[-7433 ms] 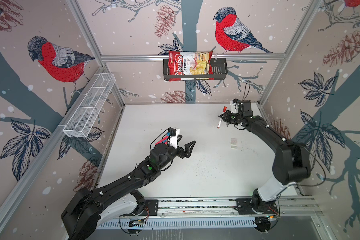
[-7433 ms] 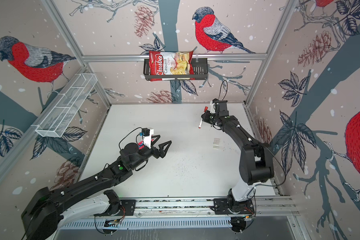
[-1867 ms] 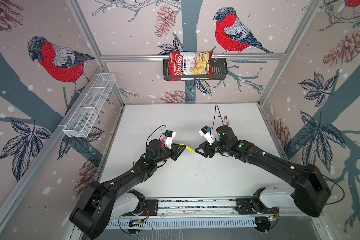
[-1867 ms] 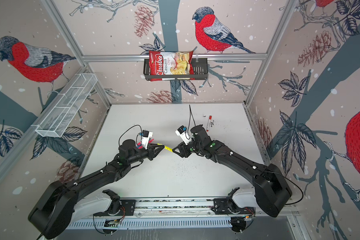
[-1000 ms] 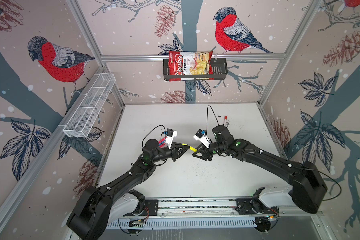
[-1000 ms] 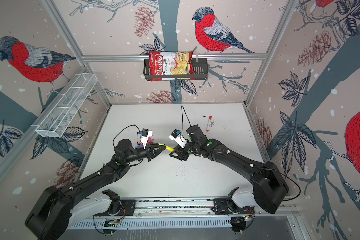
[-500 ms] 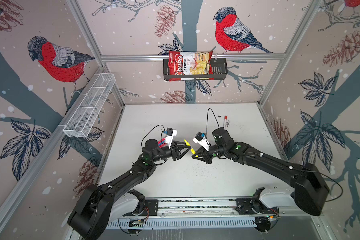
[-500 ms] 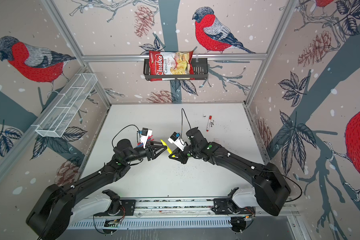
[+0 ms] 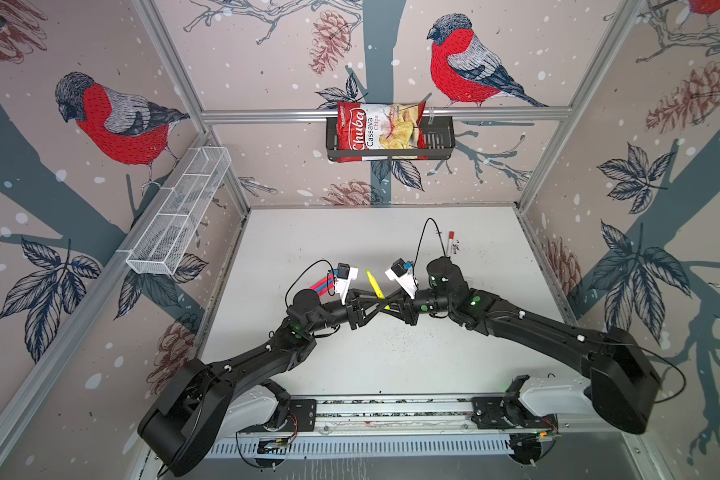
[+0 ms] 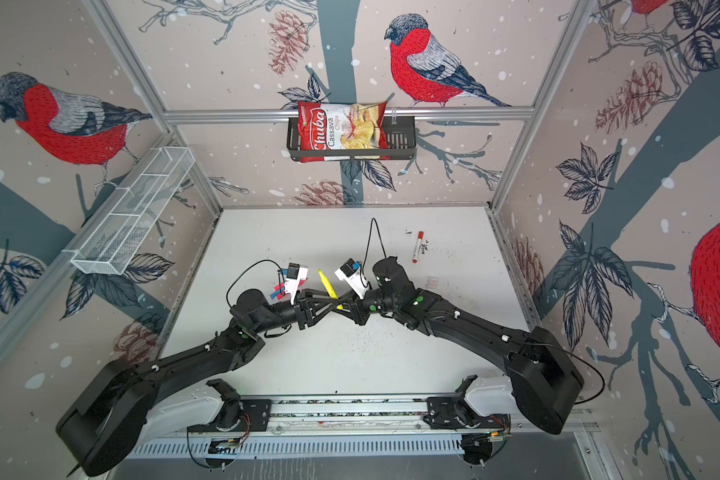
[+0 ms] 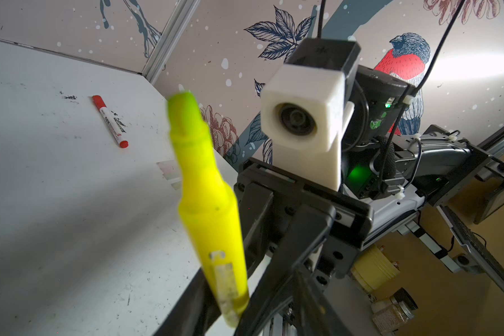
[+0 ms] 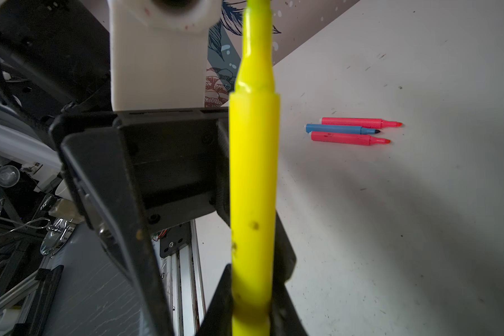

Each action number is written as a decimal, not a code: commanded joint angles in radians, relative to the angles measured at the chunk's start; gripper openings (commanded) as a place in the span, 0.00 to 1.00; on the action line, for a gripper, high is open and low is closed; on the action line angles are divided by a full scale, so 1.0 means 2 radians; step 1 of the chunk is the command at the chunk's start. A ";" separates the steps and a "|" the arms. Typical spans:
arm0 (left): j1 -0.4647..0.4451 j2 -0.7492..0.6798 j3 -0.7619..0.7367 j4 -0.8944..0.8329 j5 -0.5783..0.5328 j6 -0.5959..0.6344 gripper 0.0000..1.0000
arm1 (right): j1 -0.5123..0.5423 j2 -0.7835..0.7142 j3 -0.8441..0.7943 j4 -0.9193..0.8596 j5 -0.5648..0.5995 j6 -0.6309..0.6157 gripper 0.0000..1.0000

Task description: Insert the pens into the pen caps

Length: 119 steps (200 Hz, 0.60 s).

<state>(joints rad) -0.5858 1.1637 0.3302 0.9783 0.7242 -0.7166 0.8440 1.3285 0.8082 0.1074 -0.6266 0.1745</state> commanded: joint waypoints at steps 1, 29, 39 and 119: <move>-0.003 0.012 -0.002 0.082 -0.012 -0.029 0.43 | 0.007 0.002 -0.003 0.037 0.002 0.019 0.04; -0.003 0.020 0.001 0.099 -0.012 -0.037 0.38 | 0.011 0.001 -0.012 0.050 0.004 0.028 0.04; -0.003 0.021 0.001 0.103 -0.014 -0.039 0.37 | 0.014 0.001 -0.015 0.058 0.003 0.033 0.04; -0.003 0.015 0.002 0.094 -0.010 -0.033 0.09 | 0.018 -0.011 -0.028 0.093 0.006 0.052 0.04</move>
<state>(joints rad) -0.5900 1.2003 0.3279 1.0939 0.6815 -0.7959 0.8795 1.3182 0.7551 0.2405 -0.6239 0.2440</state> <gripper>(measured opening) 0.173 0.180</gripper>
